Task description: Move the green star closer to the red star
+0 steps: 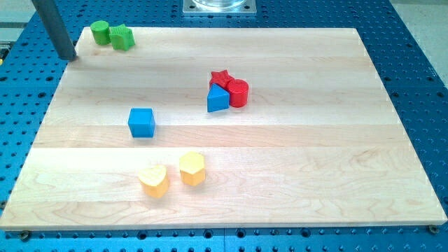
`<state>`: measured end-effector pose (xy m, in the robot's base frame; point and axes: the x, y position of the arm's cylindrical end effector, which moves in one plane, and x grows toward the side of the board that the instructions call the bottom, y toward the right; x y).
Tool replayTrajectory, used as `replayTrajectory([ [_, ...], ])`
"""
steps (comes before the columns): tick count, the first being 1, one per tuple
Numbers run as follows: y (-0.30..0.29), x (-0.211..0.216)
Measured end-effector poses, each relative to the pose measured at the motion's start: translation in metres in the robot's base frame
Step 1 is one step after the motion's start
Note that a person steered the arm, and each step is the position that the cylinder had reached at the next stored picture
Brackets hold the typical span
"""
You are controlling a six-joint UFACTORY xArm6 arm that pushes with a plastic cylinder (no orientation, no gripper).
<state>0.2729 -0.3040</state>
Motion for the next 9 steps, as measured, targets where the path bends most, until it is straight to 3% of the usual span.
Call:
replayTrajectory([
  [1, 0.013, -0.08],
  [2, 0.032, -0.077],
  [4, 0.184, -0.02],
  [5, 0.211, 0.011],
  [6, 0.203, -0.047],
  [7, 0.16, -0.023],
  [8, 0.198, 0.03],
  [9, 0.188, 0.024],
])
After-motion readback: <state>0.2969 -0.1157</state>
